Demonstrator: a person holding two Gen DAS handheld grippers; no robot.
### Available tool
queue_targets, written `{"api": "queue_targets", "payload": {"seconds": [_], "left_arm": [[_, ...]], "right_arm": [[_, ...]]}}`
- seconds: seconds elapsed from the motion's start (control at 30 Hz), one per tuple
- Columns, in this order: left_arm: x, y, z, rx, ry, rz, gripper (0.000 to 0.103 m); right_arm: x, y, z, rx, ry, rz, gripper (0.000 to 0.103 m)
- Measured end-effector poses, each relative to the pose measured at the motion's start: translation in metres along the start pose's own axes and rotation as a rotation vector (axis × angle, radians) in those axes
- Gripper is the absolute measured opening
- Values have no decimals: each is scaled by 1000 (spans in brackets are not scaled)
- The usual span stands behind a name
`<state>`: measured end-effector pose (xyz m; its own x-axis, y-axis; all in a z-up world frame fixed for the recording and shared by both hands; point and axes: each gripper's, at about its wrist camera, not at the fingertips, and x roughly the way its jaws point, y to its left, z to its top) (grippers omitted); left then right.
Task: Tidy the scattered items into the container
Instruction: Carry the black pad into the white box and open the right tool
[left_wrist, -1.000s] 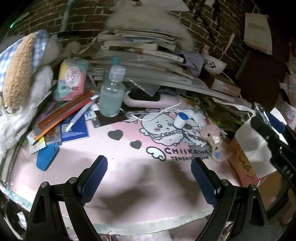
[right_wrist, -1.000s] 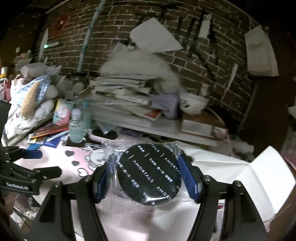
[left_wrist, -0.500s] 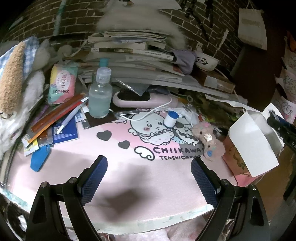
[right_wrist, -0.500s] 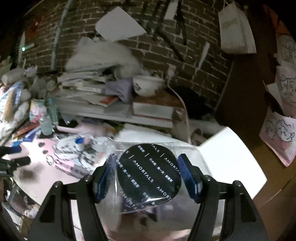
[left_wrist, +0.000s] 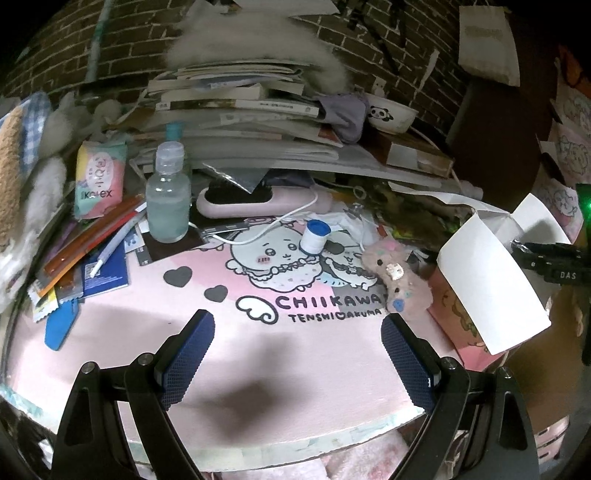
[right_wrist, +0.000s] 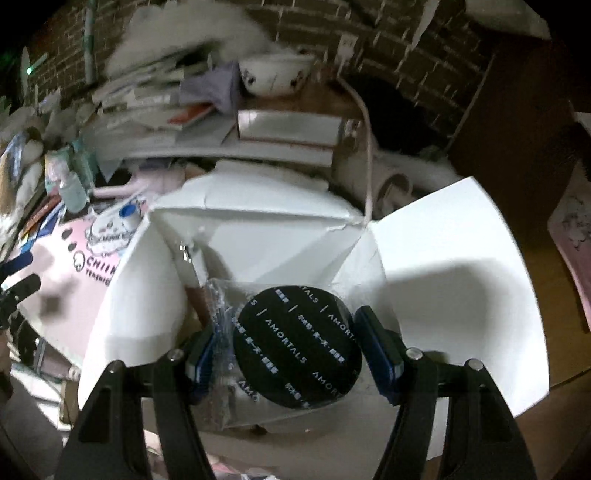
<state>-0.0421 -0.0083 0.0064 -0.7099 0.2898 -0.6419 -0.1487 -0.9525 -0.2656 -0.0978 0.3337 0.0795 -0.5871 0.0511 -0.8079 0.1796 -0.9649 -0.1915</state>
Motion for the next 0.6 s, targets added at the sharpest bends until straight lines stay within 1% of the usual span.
{"api": "queue_targets", "payload": {"seconds": [0.13,0.23,0.37,0.4,0.47,0.6], "left_arm": [[3,-4,0,8,5,-5,90],[4,-6,0,16,7,-10,90],[4,-7,0,16,7,-11,90],[4,-7,0,15,6,-11,90],[4,-7,0,14,7,-9,90],[4,-8,0,16,8,-9,90]], "right_arm": [[11,4,2,-36,76,20,65],[15,7,3,-60,97,7,66],[13,7,2,-50,99,42,73],[12,7,2,-49,97,38,73],[11,8,2,-53,87,27,79],[4,8,5,-25,56,40,81]]}}
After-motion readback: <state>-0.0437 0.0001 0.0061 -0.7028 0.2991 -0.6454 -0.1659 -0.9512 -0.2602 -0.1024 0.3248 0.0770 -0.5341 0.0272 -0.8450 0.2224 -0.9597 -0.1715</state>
